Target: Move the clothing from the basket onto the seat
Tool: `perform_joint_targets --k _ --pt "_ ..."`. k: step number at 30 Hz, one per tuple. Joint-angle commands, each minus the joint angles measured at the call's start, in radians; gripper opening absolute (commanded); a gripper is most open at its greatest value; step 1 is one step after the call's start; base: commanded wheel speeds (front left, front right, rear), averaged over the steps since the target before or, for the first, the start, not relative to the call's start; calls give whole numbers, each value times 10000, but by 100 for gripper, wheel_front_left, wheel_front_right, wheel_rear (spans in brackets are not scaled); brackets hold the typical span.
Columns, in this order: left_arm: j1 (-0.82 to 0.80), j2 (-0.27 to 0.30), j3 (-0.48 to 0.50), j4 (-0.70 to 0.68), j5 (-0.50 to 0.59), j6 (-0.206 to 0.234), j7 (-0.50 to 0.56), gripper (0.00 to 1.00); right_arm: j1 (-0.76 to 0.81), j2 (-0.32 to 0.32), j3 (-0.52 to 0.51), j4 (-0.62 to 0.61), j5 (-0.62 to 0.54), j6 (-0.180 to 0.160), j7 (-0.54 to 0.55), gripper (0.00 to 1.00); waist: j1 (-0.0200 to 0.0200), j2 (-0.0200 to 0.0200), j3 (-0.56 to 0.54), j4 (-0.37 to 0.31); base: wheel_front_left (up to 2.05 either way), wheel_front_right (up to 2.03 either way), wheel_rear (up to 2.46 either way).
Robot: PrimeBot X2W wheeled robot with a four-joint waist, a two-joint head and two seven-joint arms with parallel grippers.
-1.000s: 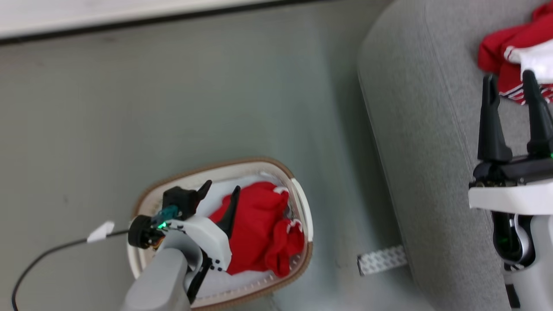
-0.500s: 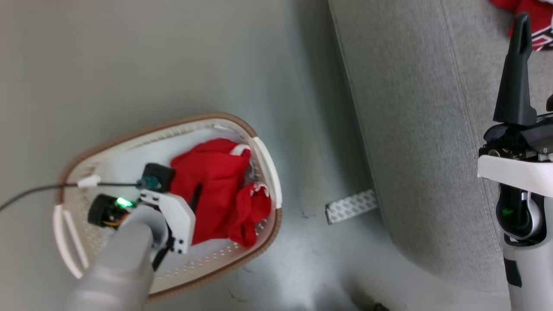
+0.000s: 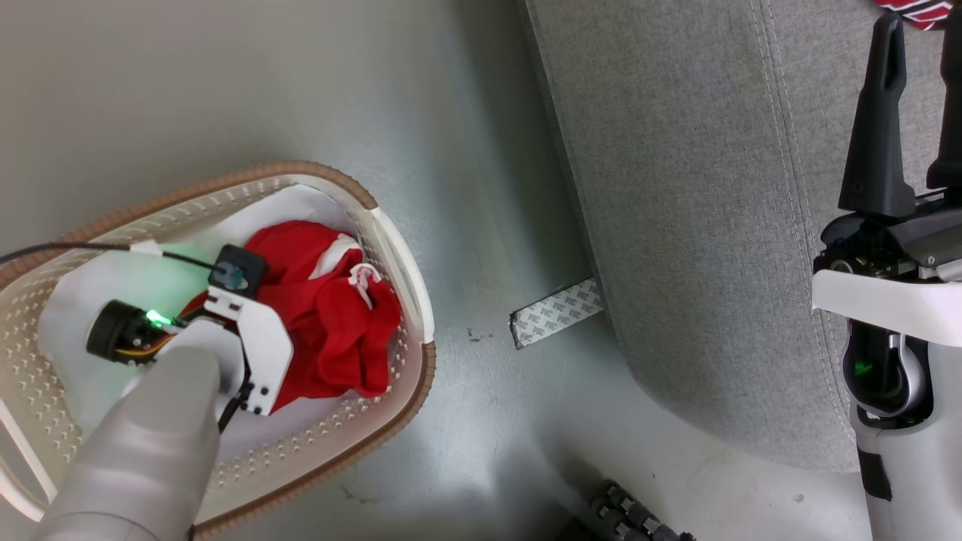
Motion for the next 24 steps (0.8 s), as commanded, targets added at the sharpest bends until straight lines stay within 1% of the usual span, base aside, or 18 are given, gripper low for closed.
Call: perform_joint_targets --k 1,4,5,6,7,10,14,21,24 --pt "299 44 -77 260 -100 -8 420 100 -35 53 -30 -42 72 -22 4 100 0 0 33 -20 0 0 0" --pt "394 25 -132 343 -150 -2 812 100 20 55 -51 -51 149 -22 4 100 0 0 57 -11 0 0 0" --pt "389 12 -145 350 -167 -2 786 87 17 56 -60 -40 175 -22 4 100 0 0 59 -11 0 0 0" --pt "367 -3 -153 351 -182 -13 656 14 5 55 -65 -19 190 -22 5 100 0 0 55 -12 0 0 0" --pt "339 -24 -166 345 -192 -26 558 0 -17 56 -63 8 187 -22 5 100 0 0 41 -14 0 0 0" --pt "301 -30 -164 271 -245 -8 136 0 -137 53 -6 92 214 -22 5 100 0 0 -94 -19 0 0 0" --pt "271 -312 -179 154 -293 -10 -554 0 -174 52 -59 153 -11 -22 5 100 0 0 -583 235 0 0 0" --pt "763 -1093 -130 149 -642 -8 -1578 0 211 22 -217 396 -518 -22 4 100 0 0 -2159 873 0 0 0" --pt "1059 -1371 -103 161 -900 -11 -1897 0 409 -138 -229 507 -622 -22 4 100 0 0 -2892 1146 0 0 0"
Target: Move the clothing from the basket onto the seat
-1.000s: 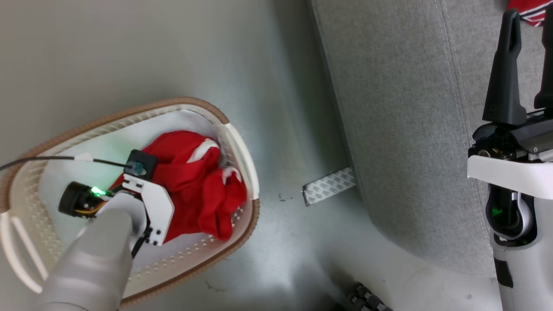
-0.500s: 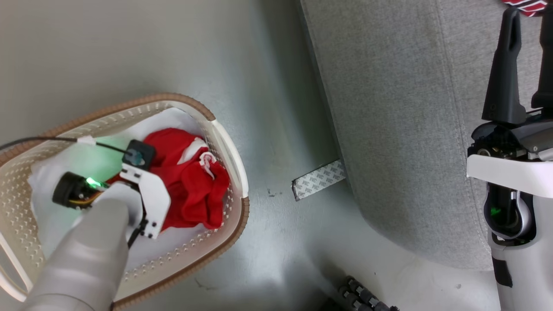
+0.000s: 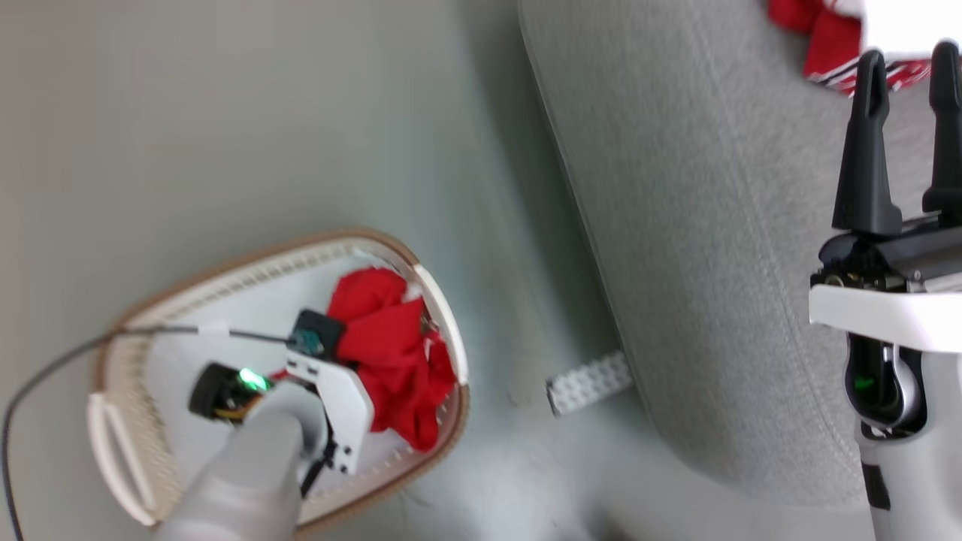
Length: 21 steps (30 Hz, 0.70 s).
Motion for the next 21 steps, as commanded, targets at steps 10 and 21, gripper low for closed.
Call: perform_joint_targets --k 10,21 --pt "1223 -508 -338 -764 -1092 -27 -1115 0 999 -521 -222 331 -54 -22 5 100 0 0 -3056 1405 0 0 0" --pt "1806 -356 -701 -3420 -2144 -27 -1314 0 2118 -837 -289 675 44 -22 5 100 0 0 -4905 2694 0 0 0"
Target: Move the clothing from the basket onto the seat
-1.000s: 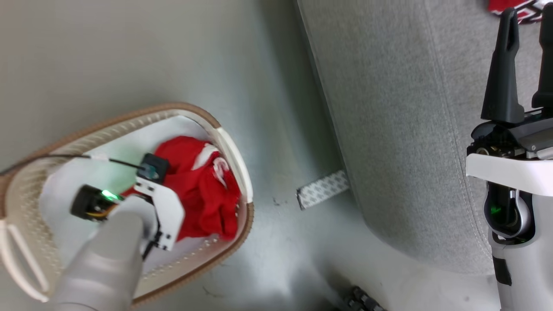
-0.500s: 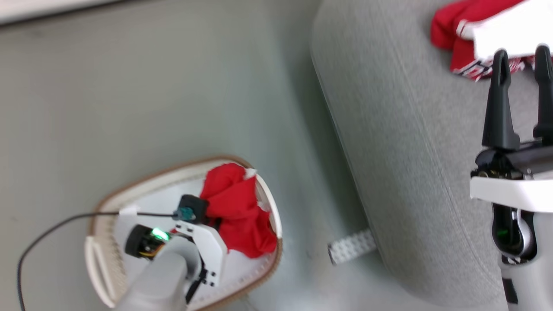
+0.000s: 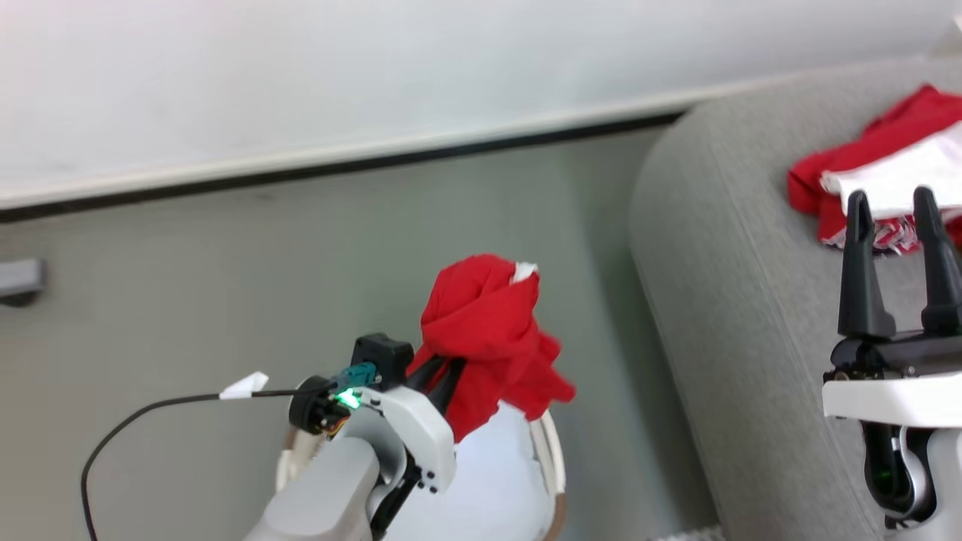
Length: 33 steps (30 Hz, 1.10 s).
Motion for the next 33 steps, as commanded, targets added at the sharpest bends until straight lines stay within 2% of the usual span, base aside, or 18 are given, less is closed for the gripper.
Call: perform_joint_targets --k 1,7,16,21,33 --pt "183 101 46 -210 -67 -25 -20 0 206 -113 23 42 9 -22 7 100 1 0 -698 679 0 0 0" --pt "210 128 266 -1402 -472 -26 -23 0 698 -84 252 233 52 -22 7 100 1 0 -1286 1265 0 0 0" --pt "93 329 461 -2839 -717 -26 -23 0 1265 -73 858 553 52 -22 7 100 1 0 -1913 1774 0 0 0" --pt "-112 517 531 -3549 -927 -26 41 0 1458 -47 1236 723 13 -22 7 100 1 0 -2190 1924 0 0 0" --pt "297 792 567 -4939 -1157 347 550 0 1326 -169 2480 1179 88 -22 7 100 1 0 -2234 2095 0 0 0"
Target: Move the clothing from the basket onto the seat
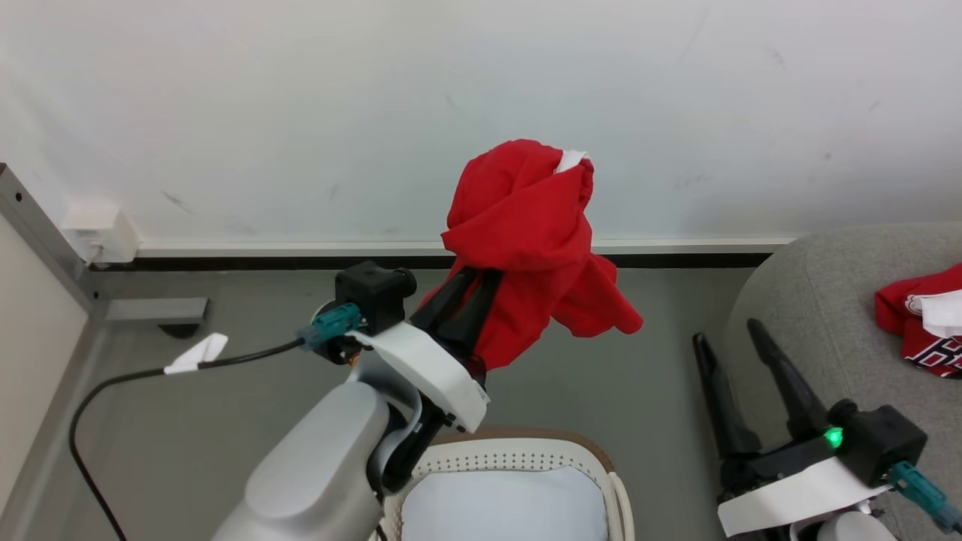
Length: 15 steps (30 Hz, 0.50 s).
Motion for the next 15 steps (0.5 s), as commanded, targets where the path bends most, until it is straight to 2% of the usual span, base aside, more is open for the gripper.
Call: perform_joint_targets --k 1,8,15 --pt "171 63 -20 -120 -46 48 23 0 -116 -80 206 109 39 -22 7 100 1 0 44 38 0 0 0" --pt "383 -131 -338 -417 -60 35 164 0 -741 -411 1811 726 353 -22 7 100 1 0 94 254 0 0 0" --pt "512 -405 -973 -651 -63 -80 343 0 -1593 -602 3163 1455 975 -22 8 100 1 0 75 771 0 0 0"
